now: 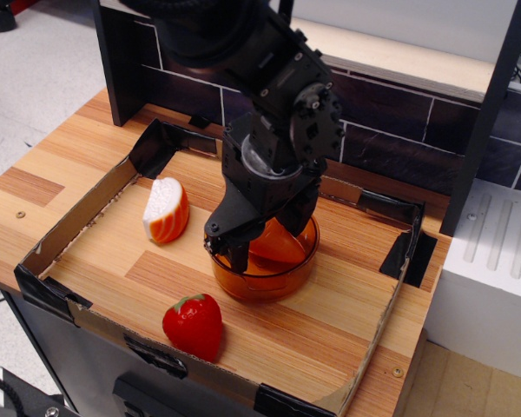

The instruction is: Take carrot out of pot

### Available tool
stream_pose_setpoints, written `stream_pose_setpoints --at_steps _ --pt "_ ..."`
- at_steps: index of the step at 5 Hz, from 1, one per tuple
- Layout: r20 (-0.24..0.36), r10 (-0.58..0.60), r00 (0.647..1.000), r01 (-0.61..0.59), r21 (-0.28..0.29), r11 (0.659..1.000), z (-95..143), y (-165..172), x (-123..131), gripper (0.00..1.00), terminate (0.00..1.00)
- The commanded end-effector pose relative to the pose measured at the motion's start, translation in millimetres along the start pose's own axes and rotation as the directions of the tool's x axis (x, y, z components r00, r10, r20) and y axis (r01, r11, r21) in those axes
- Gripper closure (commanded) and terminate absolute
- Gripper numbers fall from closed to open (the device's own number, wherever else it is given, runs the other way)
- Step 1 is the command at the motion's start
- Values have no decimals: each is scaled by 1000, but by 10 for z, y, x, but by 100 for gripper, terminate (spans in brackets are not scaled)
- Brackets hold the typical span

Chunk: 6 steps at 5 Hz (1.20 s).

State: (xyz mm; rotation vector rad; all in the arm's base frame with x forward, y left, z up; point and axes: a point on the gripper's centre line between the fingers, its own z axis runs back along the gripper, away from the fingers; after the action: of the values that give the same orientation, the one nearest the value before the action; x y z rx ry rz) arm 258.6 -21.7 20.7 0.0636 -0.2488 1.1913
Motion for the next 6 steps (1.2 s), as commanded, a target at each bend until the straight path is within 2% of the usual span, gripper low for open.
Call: stream_pose_setpoints --at_steps 1,2,3,5,6 --pt "18 6 1000 -6 -22 1000 24 -121 61 0 0" --pt "23 6 1000 -5 -20 1000 -15 -114 43 0 0" --pt "13 18 1000 -17 -27 999 -6 -137 40 100 0" --pt "19 29 999 -29 -48 998 118 -95 93 100 0" --pt "21 54 998 -52 -87 995 291 -95 142 100 0"
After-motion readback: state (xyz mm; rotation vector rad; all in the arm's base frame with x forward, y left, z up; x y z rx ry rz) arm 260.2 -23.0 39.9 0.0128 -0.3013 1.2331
